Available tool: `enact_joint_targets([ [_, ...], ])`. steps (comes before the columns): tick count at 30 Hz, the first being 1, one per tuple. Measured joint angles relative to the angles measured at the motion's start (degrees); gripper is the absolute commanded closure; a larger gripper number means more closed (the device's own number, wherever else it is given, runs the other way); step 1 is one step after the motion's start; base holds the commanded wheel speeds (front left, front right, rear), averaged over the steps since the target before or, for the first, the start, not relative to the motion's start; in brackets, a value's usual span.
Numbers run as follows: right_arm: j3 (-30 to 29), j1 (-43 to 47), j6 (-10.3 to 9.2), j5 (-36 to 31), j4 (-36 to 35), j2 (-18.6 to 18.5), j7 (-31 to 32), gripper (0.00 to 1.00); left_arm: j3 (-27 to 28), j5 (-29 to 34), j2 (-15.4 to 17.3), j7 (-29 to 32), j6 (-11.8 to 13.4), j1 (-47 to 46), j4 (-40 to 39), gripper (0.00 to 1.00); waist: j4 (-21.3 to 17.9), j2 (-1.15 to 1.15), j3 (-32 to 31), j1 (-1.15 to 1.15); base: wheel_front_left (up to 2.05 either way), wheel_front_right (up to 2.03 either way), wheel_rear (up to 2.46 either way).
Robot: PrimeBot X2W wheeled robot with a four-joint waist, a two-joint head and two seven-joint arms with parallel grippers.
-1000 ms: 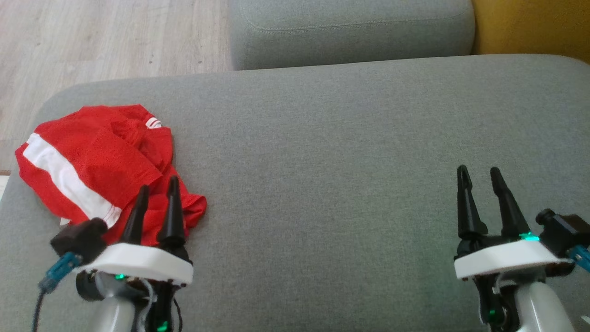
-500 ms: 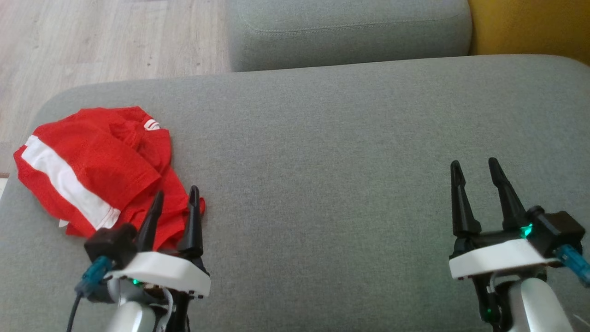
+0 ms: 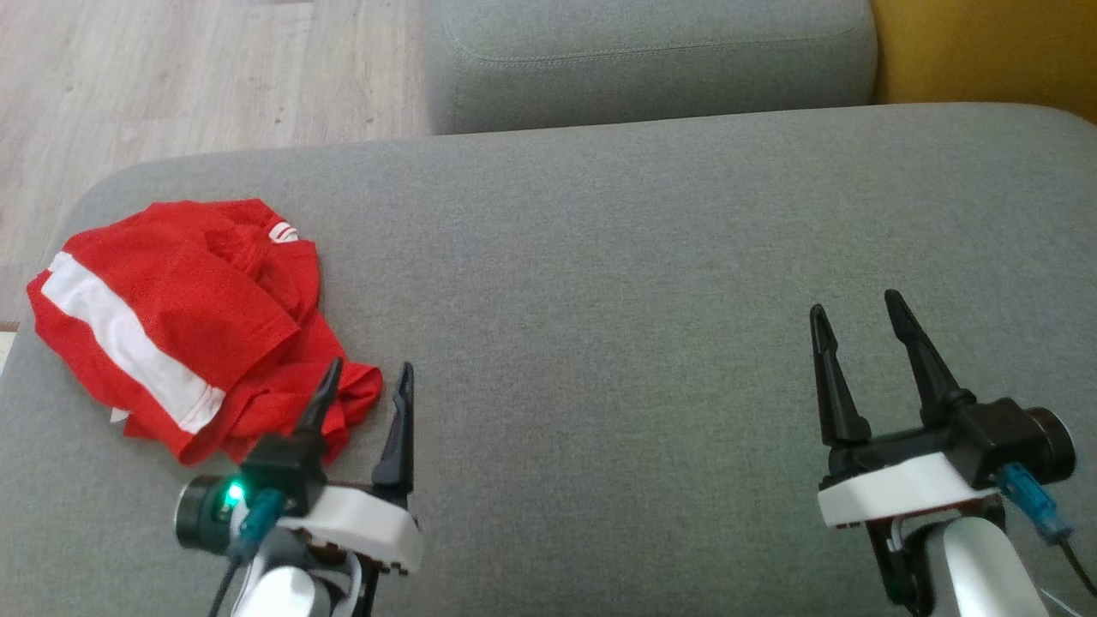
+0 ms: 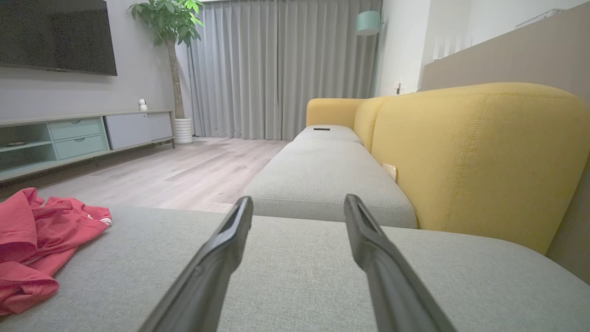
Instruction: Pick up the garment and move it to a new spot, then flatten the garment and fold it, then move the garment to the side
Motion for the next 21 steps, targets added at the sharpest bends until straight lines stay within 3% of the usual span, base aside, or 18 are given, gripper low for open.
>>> enact_joint_targets([
  [4, 0.03, 0.01, 0.0, 1.37, 0.0, 0.0, -0.62, 0.0, 1.85, -2.12, -1.35, -0.58, 0.16, 0.0, -2.21, 0.0, 0.17, 0.0, -0.02, 0.0, 0.0, 0.0, 0.0],
  [7, -0.18, 0.1, 0.0, 5.44, 0.16, -0.01, -1.18, 0.0, 6.0, -5.53, -4.28, -1.05, -3.31, 0.64, -3.98, 0.0, 0.29, 0.0, -0.09, 0.0, 0.0, 0.0, 0.0],
  [13, -1.35, 0.38, 0.0, 16.79, 3.77, -0.02, -1.89, 0.0, 12.71, -5.43, -7.69, -2.31, -12.38, 4.66, -3.23, 0.0, 0.25, 0.0, -0.54, 0.0, 0.0, 0.0, 0.0],
  [17, 0.1, 0.79, 0.0, 18.16, 6.49, -0.03, -2.7, 0.0, 14.58, -1.38, -8.49, -2.93, -15.1, 5.64, -1.83, 0.0, -0.16, 0.0, -0.78, 0.0, 0.0, 0.0, 0.0],
  [21, 0.98, 0.89, 0.0, 16.34, 7.45, -0.03, -3.34, 0.0, 14.81, 2.61, -8.65, -3.46, -15.43, 5.63, -0.91, 0.0, -0.52, 0.0, -0.75, 0.0, 0.0, 0.0, 0.0],
])
